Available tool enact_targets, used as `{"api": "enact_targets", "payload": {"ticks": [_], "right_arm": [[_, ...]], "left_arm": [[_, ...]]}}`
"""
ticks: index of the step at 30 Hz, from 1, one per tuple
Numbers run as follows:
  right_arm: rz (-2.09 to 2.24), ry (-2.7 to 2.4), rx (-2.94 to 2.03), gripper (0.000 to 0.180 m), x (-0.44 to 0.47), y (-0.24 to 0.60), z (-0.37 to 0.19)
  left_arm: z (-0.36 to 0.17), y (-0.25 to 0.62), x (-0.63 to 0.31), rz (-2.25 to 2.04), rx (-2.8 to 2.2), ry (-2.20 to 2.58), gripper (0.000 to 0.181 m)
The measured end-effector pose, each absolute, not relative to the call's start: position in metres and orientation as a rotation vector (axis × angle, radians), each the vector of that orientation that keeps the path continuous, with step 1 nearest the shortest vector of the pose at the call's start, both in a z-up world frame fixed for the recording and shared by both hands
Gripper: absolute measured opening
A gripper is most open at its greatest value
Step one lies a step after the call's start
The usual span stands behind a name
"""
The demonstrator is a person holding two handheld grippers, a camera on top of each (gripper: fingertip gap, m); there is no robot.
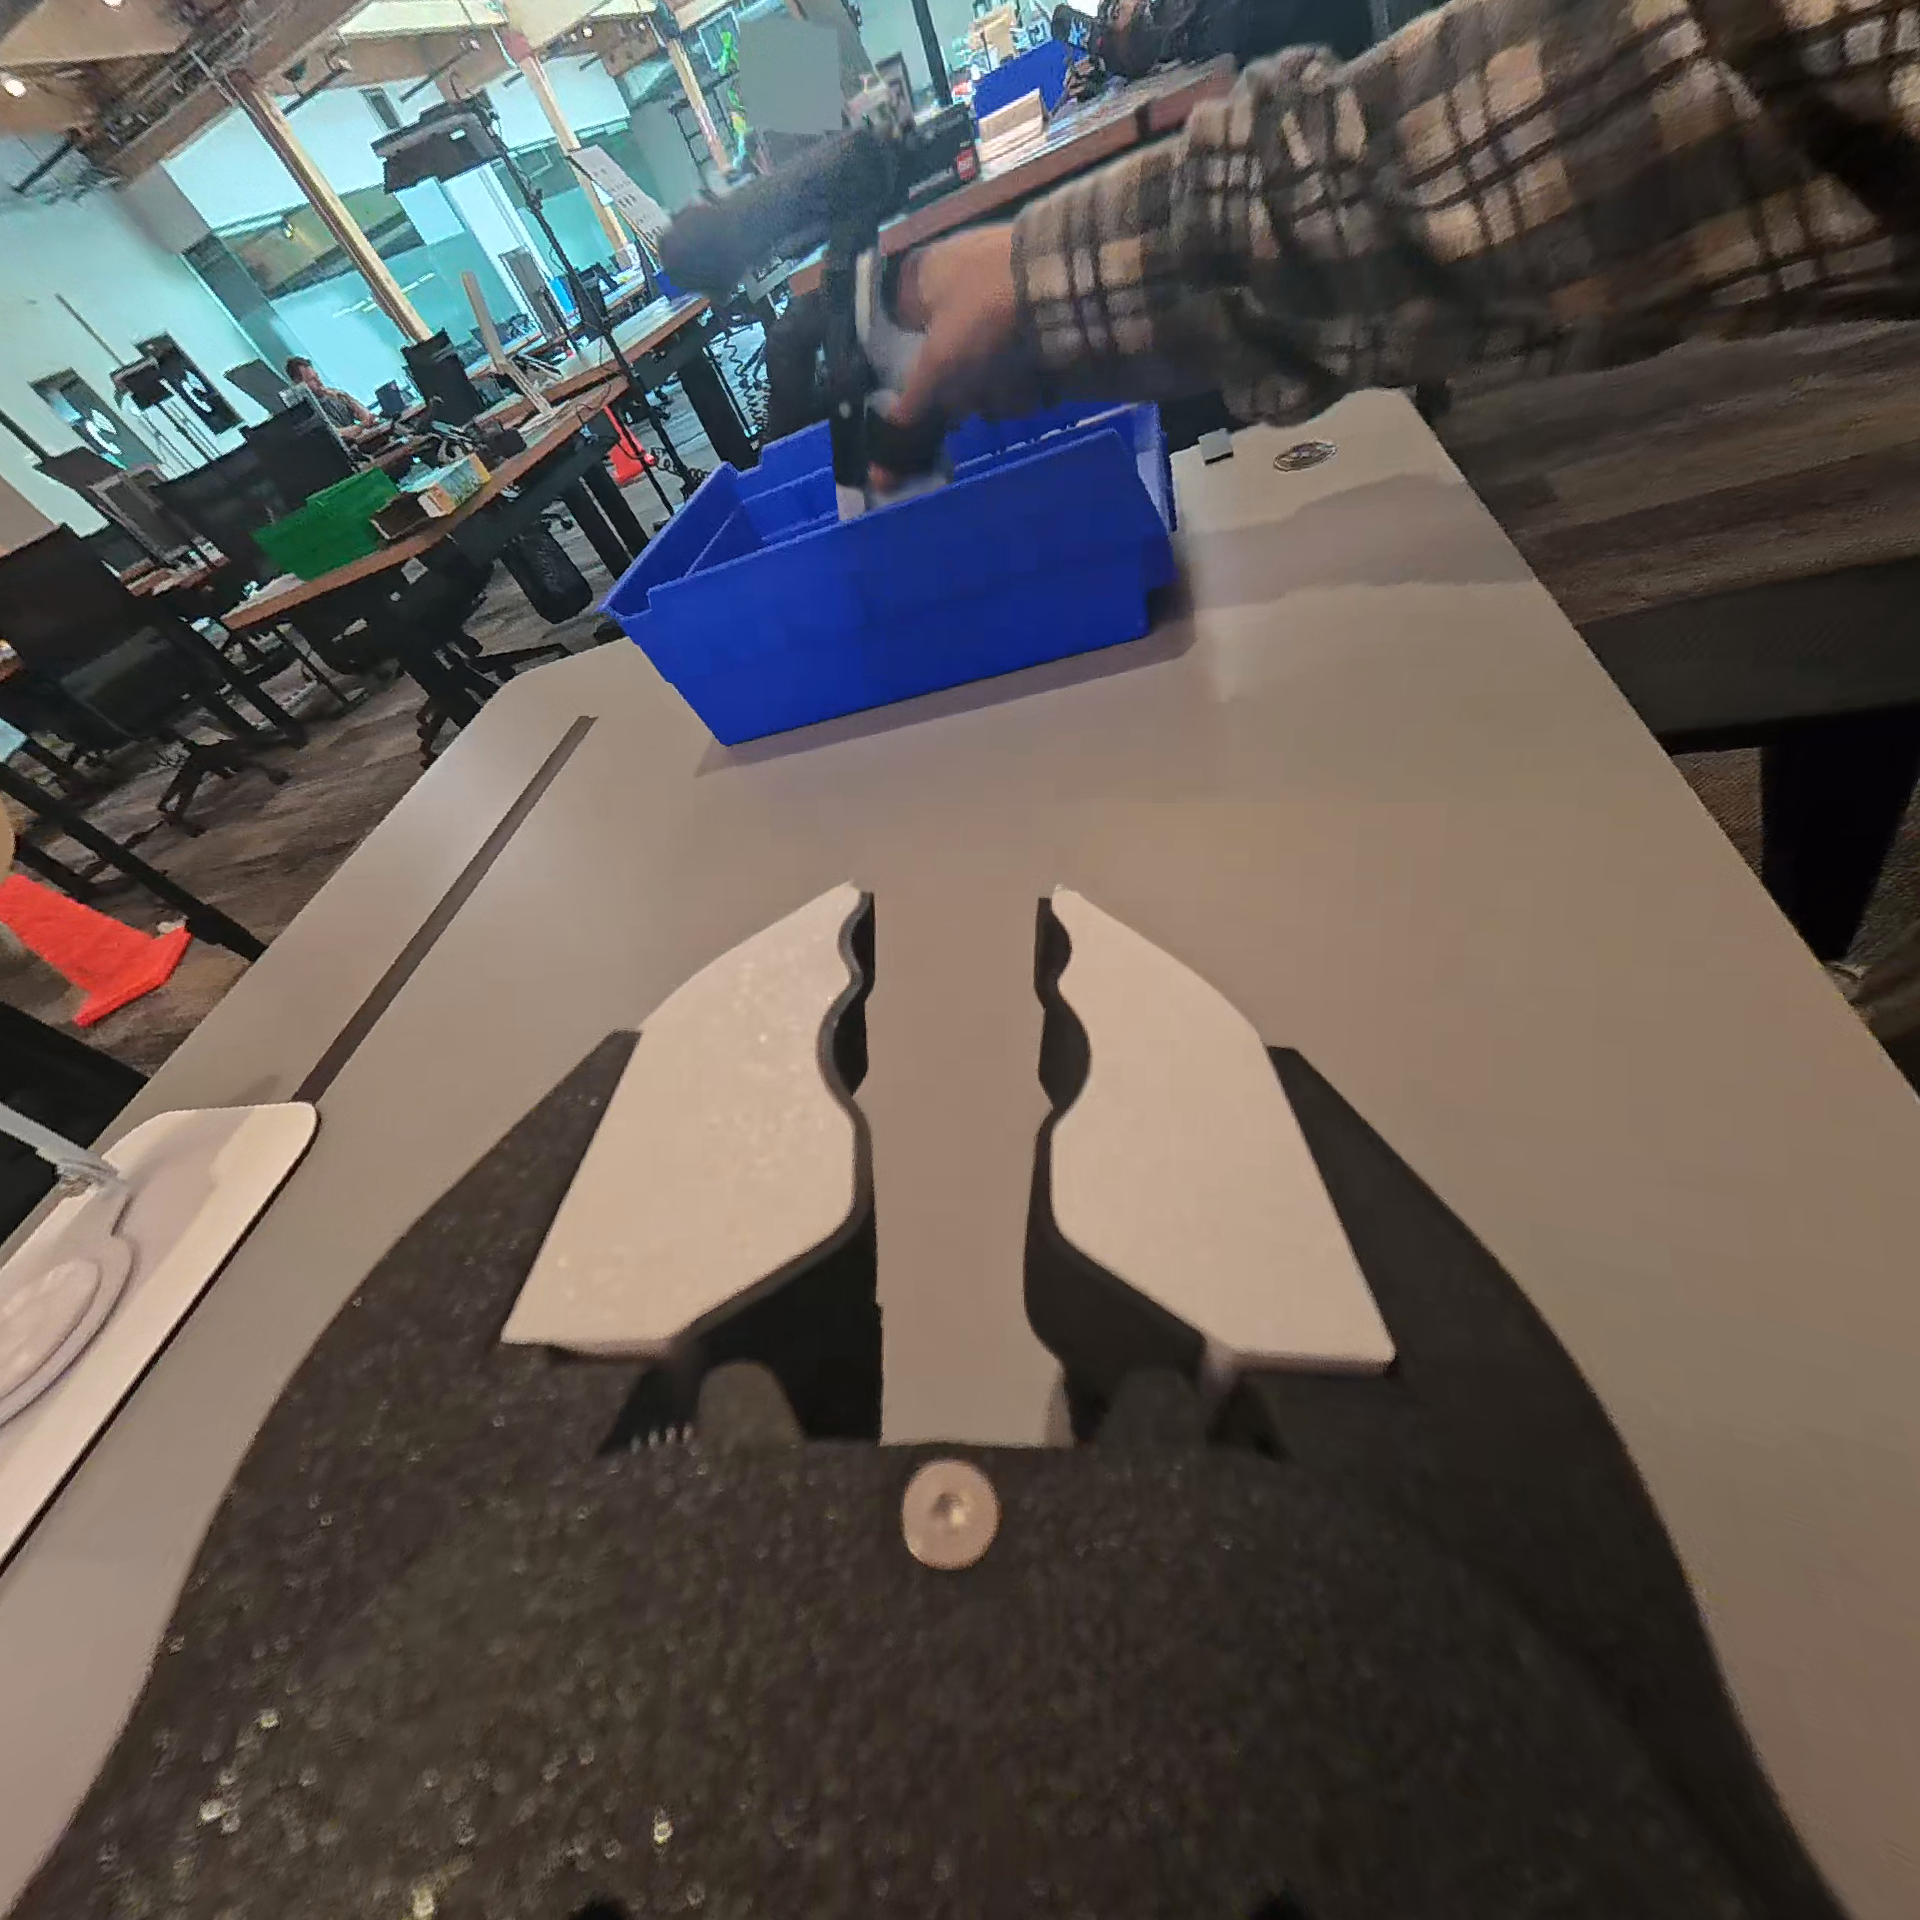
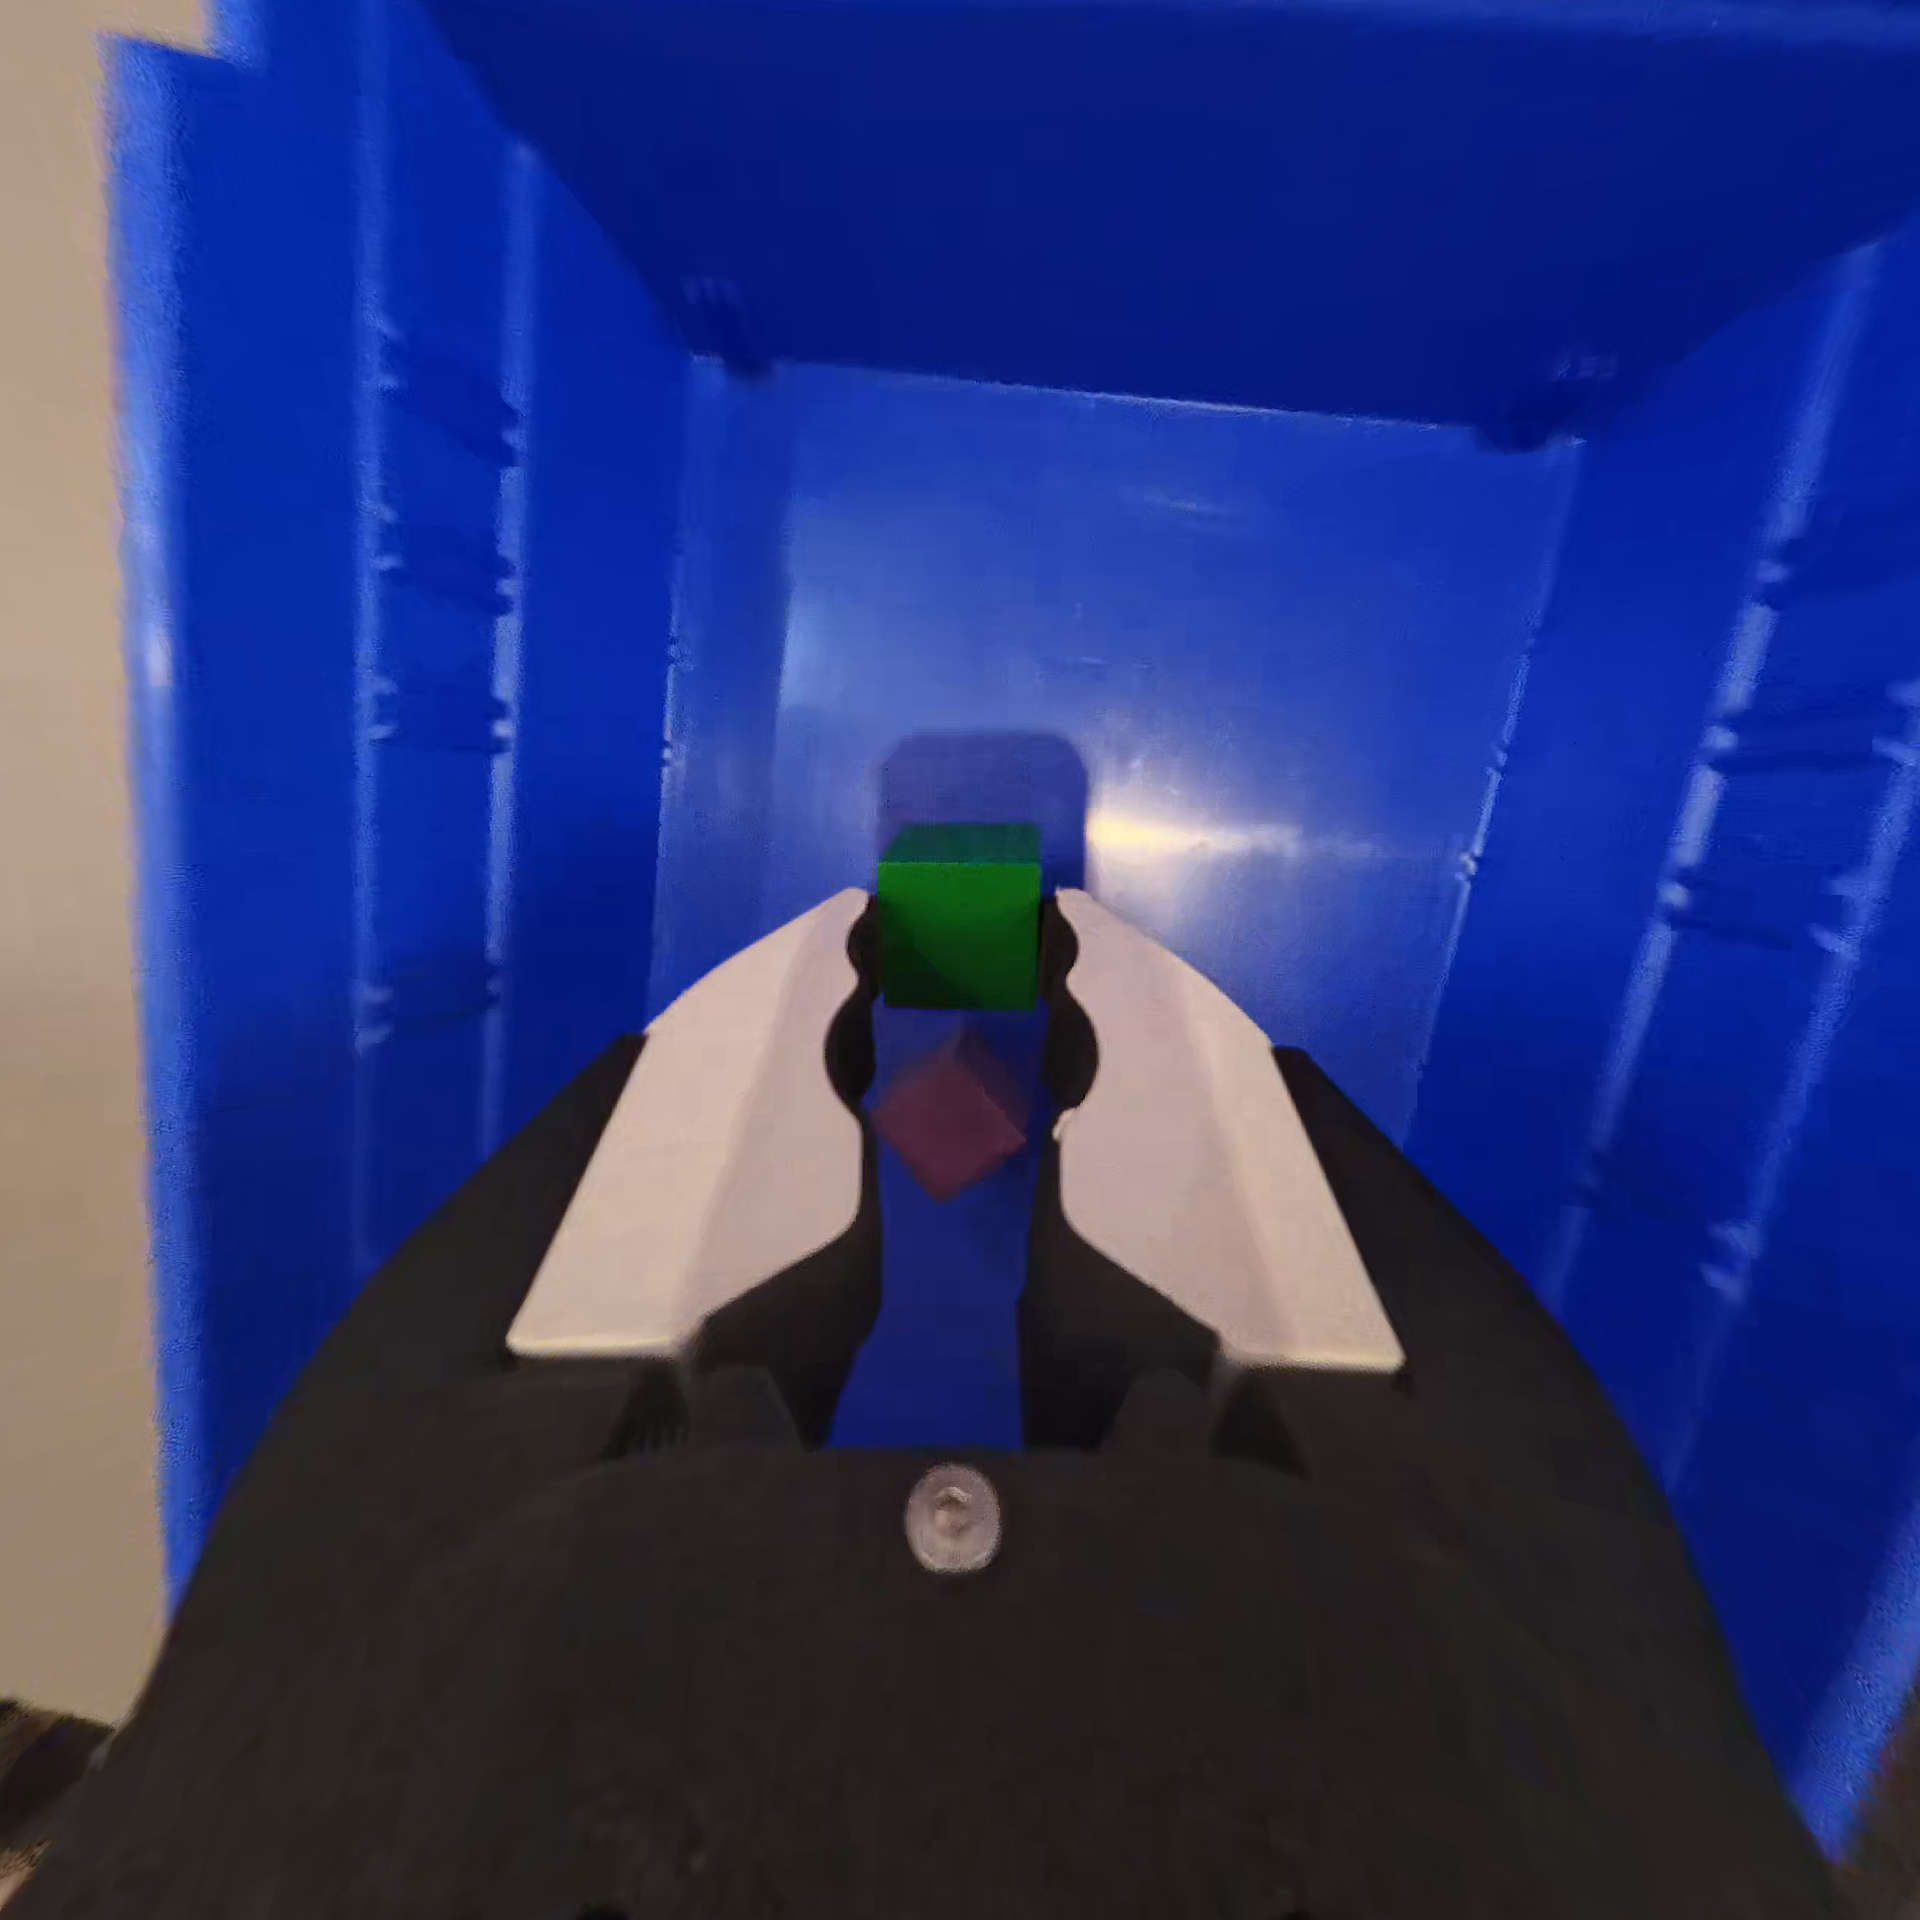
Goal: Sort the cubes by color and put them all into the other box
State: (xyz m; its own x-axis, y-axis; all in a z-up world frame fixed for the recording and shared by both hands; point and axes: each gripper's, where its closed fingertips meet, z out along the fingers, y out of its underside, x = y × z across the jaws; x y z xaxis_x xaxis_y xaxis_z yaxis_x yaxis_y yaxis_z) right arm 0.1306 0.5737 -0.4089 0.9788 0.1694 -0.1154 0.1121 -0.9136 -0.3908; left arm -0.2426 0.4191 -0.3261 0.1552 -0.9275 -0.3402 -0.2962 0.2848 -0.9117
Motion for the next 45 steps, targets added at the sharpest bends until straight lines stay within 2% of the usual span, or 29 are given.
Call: {"api": "enact_targets", "payload": {"ticks": [3, 4, 6, 8, 14, 17, 20, 26, 29, 33, 38, 45], "right_arm": [[0.141, -0.238, -2.826, 0.029, 0.128, 0.581, -0.431], [0.103, -0.243, -2.837, 0.042, 0.13, 0.584, -0.431], [-0.003, -0.237, -2.794, 0.054, 0.138, 0.592, -0.413], [-0.026, -0.212, -2.649, 0.067, 0.139, 0.602, -0.37], [0.306, -0.226, -2.02, 0.07, 0.064, 0.578, -0.2], [0.438, -0.333, -1.795, 0.074, 0.003, 0.541, -0.171], [0.573, -0.444, -1.664, 0.074, -0.06, 0.51, -0.188], [0.909, -0.576, -1.463, 0.075, -0.168, 0.492, -0.257], [0.973, -0.584, -1.434, 0.074, -0.191, 0.498, -0.286], [1.042, -0.648, -1.444, 0.073, -0.206, 0.493, -0.304], [1.049, -0.728, -1.466, 0.074, -0.217, 0.487, -0.317], [1.007, -0.824, -1.472, 0.074, -0.225, 0.48, -0.326]], "left_arm": [[-0.328, 0.42, -0.242, -0.71, -1.258, 1.375, 0.029], [-0.328, 0.42, -0.243, -0.711, -1.26, 1.372, 0.029], [-0.327, 0.422, -0.244, -0.704, -1.261, 1.362, 0.031], [-0.325, 0.425, -0.247, -0.701, -1.266, 1.344, 0.032], [-0.322, 0.428, -0.248, -0.707, -1.292, 1.319, 0.035], [-0.319, 0.431, -0.25, -0.674, -1.3, 1.304, 0.038], [-0.307, 0.432, -0.26, -0.645, -1.321, 1.249, 0.04], [-0.273, 0.422, -0.322, -0.517, -1.366, 1.172, 0.041], [-0.257, 0.42, -0.387, -0.29, -1.441, 1.173, 0.042], [-0.251, 0.424, -0.527, 0.183, -1.697, 1.269, 0.042], [-0.296, 0.418, -0.683, 0.367, -2.142, 1.447, 0.039], [-0.377, 0.413, -0.783, 0.443, -2.553, 1.593, 0.039]]}}
